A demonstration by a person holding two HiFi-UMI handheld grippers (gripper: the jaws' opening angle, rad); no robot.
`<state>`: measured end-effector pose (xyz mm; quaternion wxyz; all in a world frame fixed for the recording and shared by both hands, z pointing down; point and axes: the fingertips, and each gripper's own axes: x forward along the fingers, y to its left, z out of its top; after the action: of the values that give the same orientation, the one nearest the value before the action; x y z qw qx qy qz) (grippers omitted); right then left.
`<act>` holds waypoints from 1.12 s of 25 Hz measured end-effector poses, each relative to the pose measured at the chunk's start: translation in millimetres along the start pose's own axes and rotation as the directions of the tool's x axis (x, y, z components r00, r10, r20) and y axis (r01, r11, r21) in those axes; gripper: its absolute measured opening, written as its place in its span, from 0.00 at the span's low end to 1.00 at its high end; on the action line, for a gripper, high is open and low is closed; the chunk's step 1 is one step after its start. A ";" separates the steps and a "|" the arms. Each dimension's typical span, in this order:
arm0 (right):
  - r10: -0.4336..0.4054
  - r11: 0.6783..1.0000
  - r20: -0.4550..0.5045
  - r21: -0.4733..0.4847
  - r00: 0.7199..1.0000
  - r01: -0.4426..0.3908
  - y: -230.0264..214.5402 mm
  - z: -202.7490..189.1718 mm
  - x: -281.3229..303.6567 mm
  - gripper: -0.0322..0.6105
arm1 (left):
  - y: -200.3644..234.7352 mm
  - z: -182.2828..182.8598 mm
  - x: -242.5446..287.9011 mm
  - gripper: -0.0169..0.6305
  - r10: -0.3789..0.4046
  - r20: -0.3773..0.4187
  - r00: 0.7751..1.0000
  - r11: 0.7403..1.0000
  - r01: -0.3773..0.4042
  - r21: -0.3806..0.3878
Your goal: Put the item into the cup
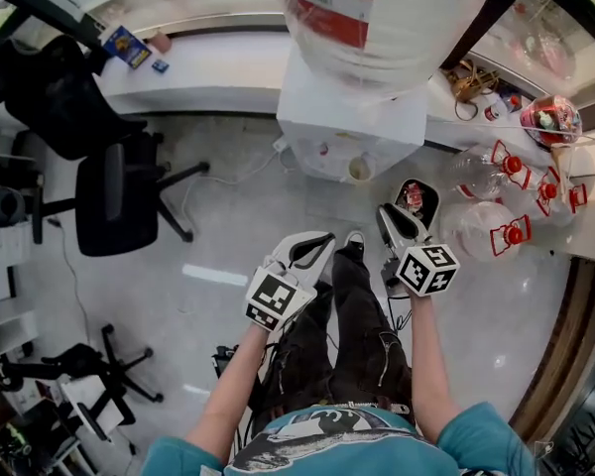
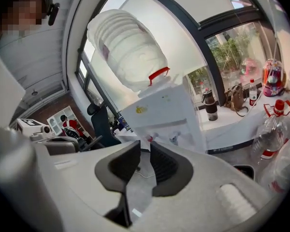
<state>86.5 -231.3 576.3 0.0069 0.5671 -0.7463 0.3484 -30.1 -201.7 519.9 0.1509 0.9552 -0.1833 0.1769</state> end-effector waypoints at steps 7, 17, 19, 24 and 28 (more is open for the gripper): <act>0.032 0.995 0.000 -0.091 0.999 -0.032 43.5 10.6 -29.8 0.15 | -14.7 24.7 -35.8 0.05 0.031 0.019 0.999 0.998 -0.032 0.053; 0.083 0.983 0.037 -0.165 0.996 -0.076 113.8 18.6 -64.4 0.14 | -39.5 32.5 -90.3 0.05 0.036 0.059 0.998 0.995 -0.041 0.090; 0.081 0.981 0.035 -0.182 0.996 -0.074 124.8 15.4 -72.3 0.14 | -42.3 30.6 -99.5 0.05 0.041 0.063 0.997 0.996 -0.046 0.075; 0.096 0.973 0.019 -0.213 0.995 -0.090 147.6 6.6 -88.4 0.14 | -43.6 16.5 -107.0 0.05 0.044 0.064 0.997 0.998 -0.047 0.052; 0.102 0.975 0.025 -0.202 0.995 -0.095 153.0 4.3 -102.6 0.14 | -56.9 18.4 -106.7 0.05 0.029 0.065 0.997 0.998 -0.032 0.052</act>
<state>-5.5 -129.8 453.0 0.0337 0.5320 -0.8047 0.2614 -94.8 -126.0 448.8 0.1167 0.9611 -0.1978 0.1532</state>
